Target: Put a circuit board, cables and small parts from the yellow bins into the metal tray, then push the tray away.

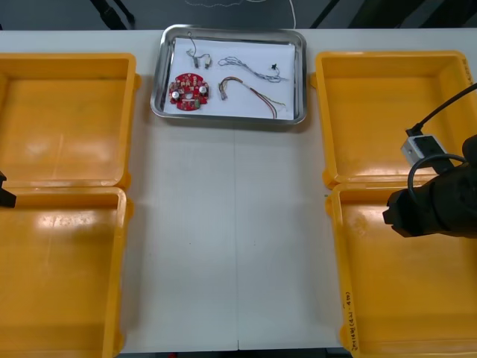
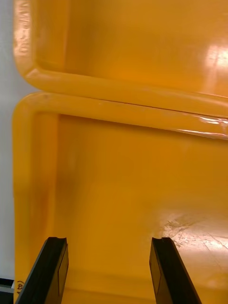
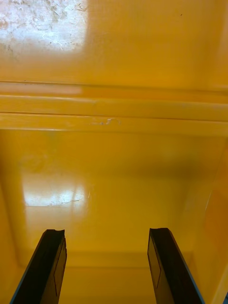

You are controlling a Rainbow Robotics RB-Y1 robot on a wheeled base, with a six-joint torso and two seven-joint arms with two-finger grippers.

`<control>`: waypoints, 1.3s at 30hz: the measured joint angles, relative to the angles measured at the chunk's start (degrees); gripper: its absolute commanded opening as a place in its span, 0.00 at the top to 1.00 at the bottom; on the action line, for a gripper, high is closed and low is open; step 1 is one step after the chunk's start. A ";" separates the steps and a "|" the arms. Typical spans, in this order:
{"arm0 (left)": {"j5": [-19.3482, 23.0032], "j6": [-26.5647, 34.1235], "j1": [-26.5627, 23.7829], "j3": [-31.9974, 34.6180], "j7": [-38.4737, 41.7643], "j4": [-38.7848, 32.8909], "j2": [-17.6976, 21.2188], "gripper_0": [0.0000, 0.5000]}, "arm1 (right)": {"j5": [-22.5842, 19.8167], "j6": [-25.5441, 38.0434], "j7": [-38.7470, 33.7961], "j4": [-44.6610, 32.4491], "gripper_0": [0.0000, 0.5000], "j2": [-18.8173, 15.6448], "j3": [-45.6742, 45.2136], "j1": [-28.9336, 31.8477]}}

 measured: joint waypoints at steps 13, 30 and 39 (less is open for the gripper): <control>0.00 0.00 0.00 0.00 0.00 0.00 0.00 0.00 | -0.51 -0.65 0.00 4.72 0.00 0.00 -5.63 3.05; 0.00 0.00 0.00 0.00 0.00 0.00 0.00 0.00 | -1.26 -3.61 0.01 7.46 0.00 0.00 -5.63 4.34; 0.00 0.00 0.00 0.00 0.00 0.00 0.00 0.00 | -1.88 -3.61 0.01 7.48 0.00 0.00 -5.63 4.34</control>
